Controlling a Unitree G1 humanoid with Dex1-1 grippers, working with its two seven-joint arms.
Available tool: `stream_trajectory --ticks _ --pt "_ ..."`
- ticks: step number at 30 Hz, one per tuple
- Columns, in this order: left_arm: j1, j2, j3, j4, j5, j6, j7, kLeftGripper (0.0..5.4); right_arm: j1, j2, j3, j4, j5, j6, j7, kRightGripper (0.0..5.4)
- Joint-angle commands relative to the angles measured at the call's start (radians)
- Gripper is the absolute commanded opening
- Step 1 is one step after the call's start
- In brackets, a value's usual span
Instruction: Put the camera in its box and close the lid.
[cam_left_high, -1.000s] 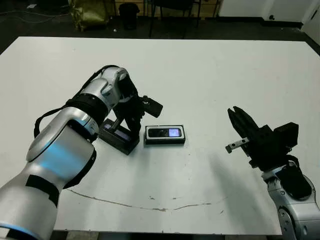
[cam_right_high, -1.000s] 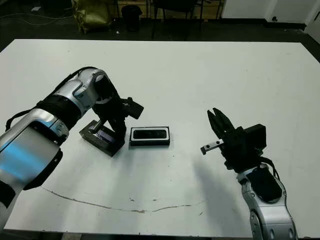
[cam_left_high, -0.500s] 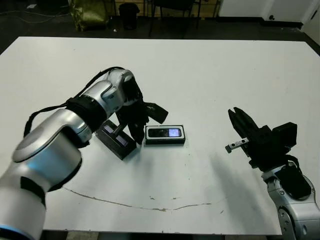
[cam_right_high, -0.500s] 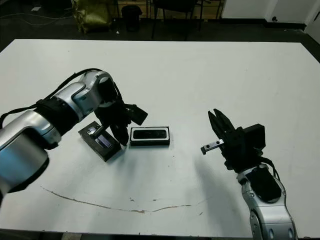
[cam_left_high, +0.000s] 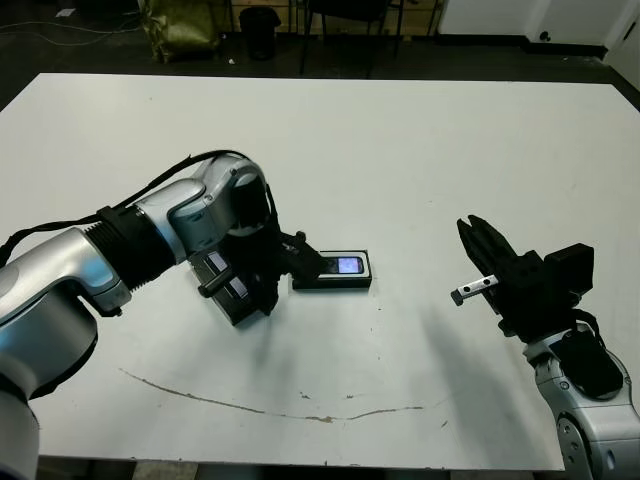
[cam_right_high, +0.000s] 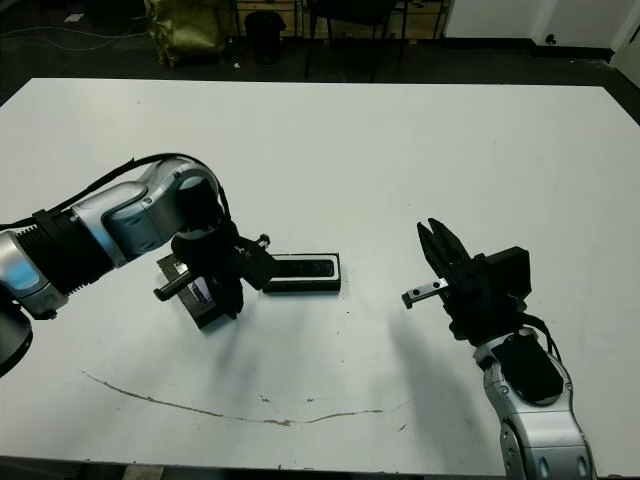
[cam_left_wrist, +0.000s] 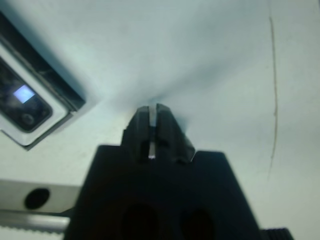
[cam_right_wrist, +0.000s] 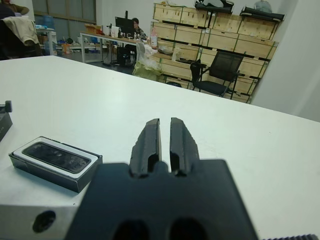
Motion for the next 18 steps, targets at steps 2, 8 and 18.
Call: stream_trajectory --ticks 2,8,18 --pt "0.038 0.038 0.022 -0.018 0.045 -0.042 0.000 0.00 0.009 -0.006 -0.008 0.021 0.008 -0.008 0.008 0.02" --pt "0.060 0.055 0.049 -0.037 0.046 -0.054 0.000 0.00 0.010 -0.006 -0.009 0.029 0.012 -0.015 0.014 0.02" --pt "-0.067 0.091 -0.141 -0.115 -0.300 0.014 0.000 0.00 0.008 -0.004 -0.002 0.038 0.000 -0.014 0.009 0.02"
